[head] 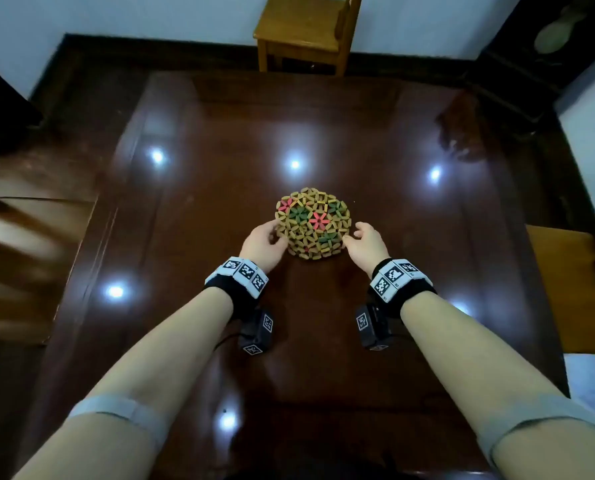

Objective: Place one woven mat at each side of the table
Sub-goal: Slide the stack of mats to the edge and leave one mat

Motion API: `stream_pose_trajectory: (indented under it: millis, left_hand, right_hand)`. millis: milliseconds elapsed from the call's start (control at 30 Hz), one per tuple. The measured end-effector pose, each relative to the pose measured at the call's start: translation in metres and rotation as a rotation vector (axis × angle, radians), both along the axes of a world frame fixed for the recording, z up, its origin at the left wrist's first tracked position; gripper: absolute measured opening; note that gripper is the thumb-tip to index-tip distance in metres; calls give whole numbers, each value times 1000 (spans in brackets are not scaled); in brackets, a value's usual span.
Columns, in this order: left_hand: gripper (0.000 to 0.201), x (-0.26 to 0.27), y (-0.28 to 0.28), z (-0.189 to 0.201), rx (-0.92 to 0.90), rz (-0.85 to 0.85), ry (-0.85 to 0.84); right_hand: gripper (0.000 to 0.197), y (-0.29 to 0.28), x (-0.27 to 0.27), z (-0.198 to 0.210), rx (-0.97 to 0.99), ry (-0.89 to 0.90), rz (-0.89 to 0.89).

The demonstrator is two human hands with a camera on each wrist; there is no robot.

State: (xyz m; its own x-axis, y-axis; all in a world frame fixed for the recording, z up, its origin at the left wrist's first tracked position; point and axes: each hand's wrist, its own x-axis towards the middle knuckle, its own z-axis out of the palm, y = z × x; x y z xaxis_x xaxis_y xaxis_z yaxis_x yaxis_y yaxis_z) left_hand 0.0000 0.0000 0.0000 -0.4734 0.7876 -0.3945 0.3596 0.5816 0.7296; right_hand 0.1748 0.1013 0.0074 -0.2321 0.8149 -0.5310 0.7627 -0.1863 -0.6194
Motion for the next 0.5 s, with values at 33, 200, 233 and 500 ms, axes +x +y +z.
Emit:
stream_pose_trajectory:
  millis: [33, 200, 233, 500]
  left_hand:
    - [54, 2, 3, -1, -17, -58, 37]
    - [58, 10, 3, -13, -148, -232, 184]
    - [58, 11, 2, -13, -164, -249, 208]
    - [60, 13, 3, -5, -253, -387, 381]
  right_hand:
    - [60, 3, -4, -2, -9, 1, -15]
    - [58, 17, -15, -14, -43, -41, 4]
    - [56, 17, -16, -13, -8, -62, 5]
    - [40, 9, -22, -2, 159, 160, -94]
